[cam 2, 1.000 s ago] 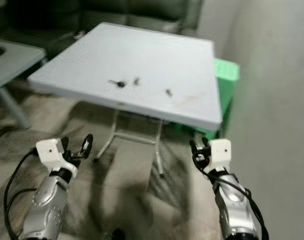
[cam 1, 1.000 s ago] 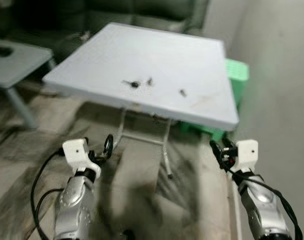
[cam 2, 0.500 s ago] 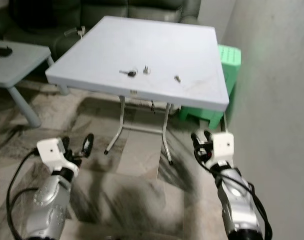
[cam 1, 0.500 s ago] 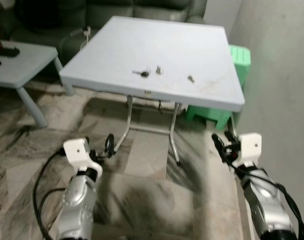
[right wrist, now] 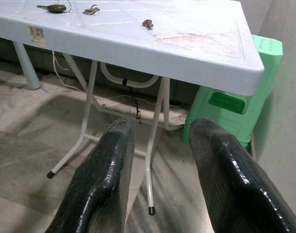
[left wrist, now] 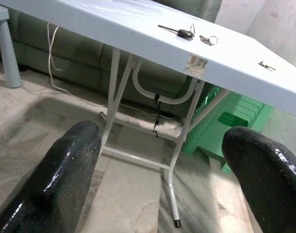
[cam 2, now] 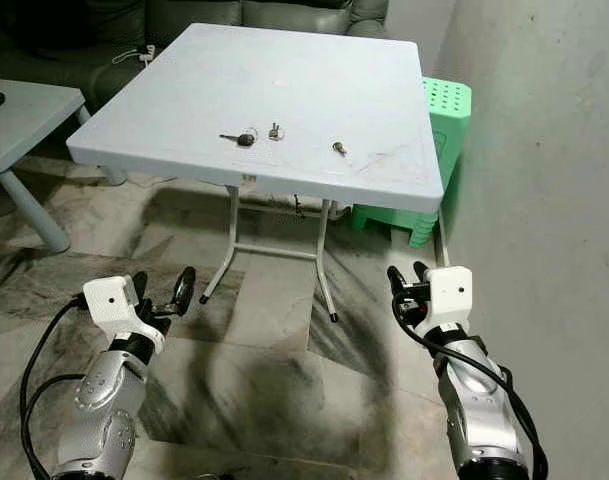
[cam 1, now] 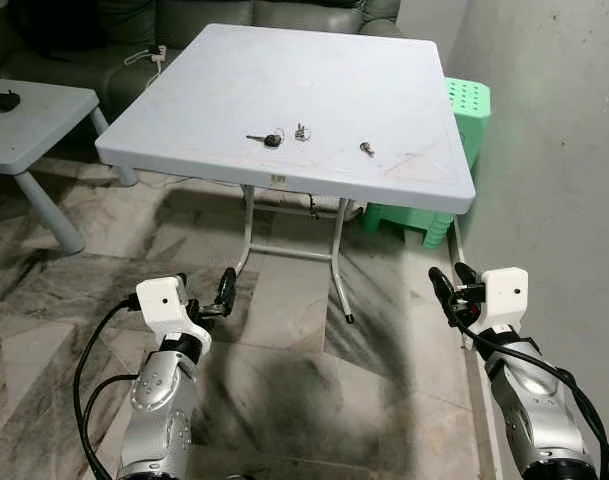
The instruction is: Hang keys on a hook
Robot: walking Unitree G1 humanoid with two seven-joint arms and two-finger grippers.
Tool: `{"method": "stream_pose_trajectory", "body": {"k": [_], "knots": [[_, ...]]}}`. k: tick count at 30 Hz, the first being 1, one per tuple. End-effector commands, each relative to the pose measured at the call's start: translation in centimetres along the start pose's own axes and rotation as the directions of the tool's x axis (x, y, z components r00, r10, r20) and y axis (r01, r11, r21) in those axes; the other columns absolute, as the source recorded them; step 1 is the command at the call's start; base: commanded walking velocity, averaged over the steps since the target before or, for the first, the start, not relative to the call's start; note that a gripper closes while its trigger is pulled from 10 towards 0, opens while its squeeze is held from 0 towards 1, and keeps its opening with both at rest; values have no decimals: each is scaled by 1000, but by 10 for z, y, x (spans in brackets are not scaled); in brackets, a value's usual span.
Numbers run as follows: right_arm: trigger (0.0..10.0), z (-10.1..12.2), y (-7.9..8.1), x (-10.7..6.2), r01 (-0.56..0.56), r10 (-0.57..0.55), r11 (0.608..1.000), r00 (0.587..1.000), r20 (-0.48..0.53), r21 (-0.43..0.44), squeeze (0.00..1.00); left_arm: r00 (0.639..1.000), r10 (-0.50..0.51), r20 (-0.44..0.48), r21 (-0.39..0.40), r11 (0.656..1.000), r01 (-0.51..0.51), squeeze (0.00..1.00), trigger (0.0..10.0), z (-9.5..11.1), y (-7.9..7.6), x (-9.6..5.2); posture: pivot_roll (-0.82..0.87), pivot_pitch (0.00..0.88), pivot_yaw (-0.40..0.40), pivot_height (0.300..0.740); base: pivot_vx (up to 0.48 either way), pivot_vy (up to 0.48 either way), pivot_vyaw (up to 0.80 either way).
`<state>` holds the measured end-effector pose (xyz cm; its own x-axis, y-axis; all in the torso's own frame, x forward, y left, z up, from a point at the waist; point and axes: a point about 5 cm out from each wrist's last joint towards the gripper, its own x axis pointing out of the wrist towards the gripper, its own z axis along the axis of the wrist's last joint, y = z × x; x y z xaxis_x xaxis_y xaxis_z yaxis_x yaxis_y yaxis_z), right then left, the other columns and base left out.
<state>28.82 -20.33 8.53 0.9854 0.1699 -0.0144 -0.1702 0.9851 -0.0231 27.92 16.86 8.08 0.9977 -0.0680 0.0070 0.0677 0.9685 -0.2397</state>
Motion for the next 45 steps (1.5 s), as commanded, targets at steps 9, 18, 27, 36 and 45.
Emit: {"method": "stream_pose_trajectory", "body": {"k": [9,18,27,36,45], "knots": [[10000,-1,-2,-2,6,-6,1000,1000,-14,-1,0,1000,9,1,-11,1000,-9,0,10000,1,3,-1,-11,94,-76,740,0,425,0],[10000,-2,-2,-3,5,-5,1000,1000,-17,-3,0,1000,11,3,-16,1000,-11,0,10000,1,2,-1,-11,97,-79,740,0,474,0],[10000,-2,-2,-3,4,-4,1000,1000,-17,-1,0,1000,14,3,-16,1000,-14,0,10000,1,4,-1,-9,98,-79,740,0,476,0],[10000,0,-2,-1,6,-6,1000,1000,-10,2,0,1000,21,-10,-12,1000,-21,0,10000,0,4,0,-10,95,-77,740,0,86,0],[10000,-2,-1,0,9,-8,1000,1000,-25,13,0,999,28,-24,-23,999,-29,0,10000,0,4,2,-6,96,-71,740,0,0,-579]]}}
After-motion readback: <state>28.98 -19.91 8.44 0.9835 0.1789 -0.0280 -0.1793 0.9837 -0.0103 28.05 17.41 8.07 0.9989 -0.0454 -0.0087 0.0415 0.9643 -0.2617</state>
